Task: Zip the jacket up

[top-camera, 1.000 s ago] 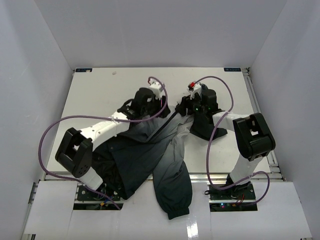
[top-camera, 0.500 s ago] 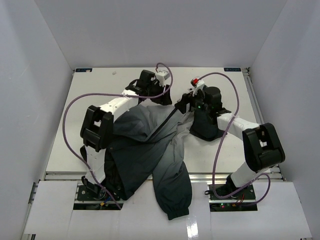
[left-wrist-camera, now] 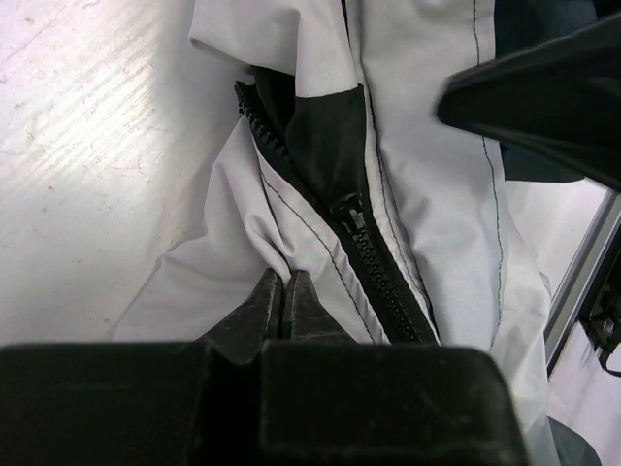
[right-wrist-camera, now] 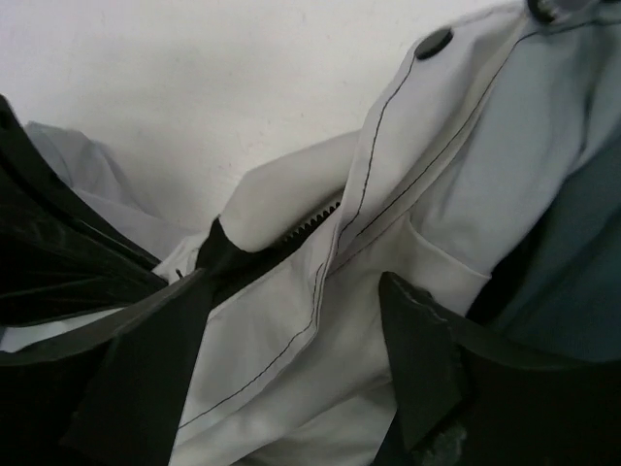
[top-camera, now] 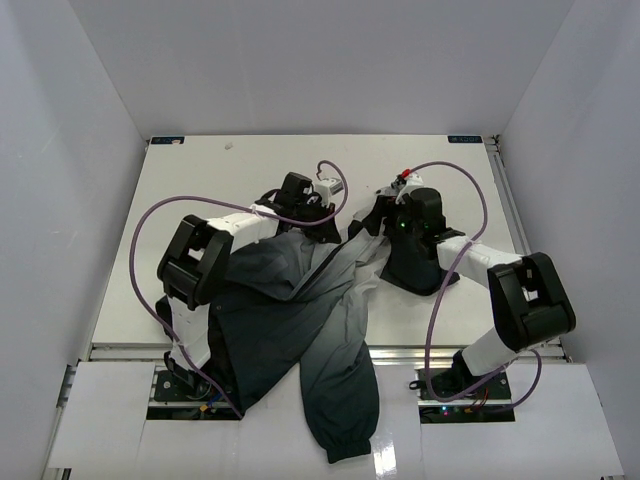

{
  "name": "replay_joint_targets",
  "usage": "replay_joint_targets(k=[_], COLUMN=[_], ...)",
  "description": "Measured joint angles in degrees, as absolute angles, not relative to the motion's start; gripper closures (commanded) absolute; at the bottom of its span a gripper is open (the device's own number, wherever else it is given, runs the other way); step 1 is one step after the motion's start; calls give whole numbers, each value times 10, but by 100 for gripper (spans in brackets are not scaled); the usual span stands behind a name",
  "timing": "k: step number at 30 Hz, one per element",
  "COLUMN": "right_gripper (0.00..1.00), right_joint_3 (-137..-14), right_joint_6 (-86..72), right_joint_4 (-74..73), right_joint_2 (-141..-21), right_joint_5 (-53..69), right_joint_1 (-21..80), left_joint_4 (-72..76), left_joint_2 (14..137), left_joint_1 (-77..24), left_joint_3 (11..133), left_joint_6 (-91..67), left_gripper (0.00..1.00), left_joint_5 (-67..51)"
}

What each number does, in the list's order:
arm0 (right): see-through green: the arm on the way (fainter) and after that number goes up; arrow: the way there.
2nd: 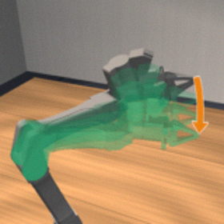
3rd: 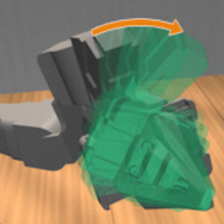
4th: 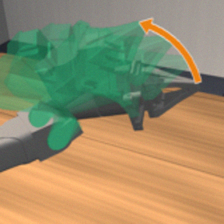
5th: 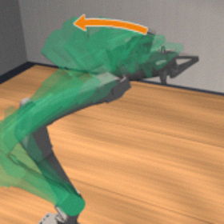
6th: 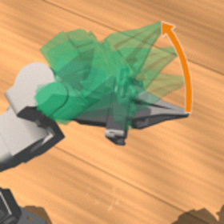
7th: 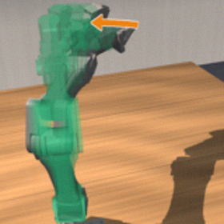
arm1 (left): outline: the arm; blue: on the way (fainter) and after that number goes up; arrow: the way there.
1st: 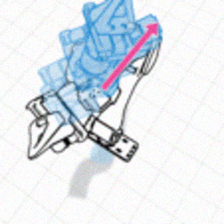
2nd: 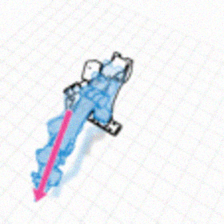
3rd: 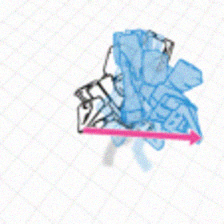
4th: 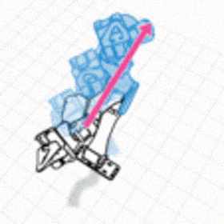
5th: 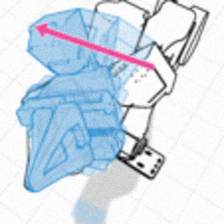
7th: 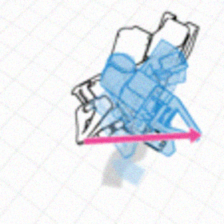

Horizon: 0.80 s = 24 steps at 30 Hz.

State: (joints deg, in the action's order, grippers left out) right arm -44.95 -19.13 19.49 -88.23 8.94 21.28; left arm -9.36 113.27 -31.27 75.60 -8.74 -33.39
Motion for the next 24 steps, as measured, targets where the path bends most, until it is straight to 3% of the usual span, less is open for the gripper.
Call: replay_joint_targets(k=[4,6,8,19,24], right_gripper=[51,79,90,92,92], right_joint_3=[-450,-460,-495,-795,-792], right_joint_6=[-209,-214,-214,-162,-142], right_joint_4=[205,217,227,310,392], right_joint_2=[-922,-942,-978,-1131,-1106], right_joint_5=[98,106,115,248,285], right_joint_1=[215,215,215,197,196], left_joint_4=[-73,-67,-58,23,94], left_joint_2=[1126,1121,1115,1072,976], left_joint_1=[-313,-313,-312,-265,-269], left_joint_3=[749,749,749,793,737], left_joint_6=[-100,-102,-102,-78,-75], left_gripper=[100,100,100,100,100], left_joint_5=[-316,-296,-274,-83,-25])
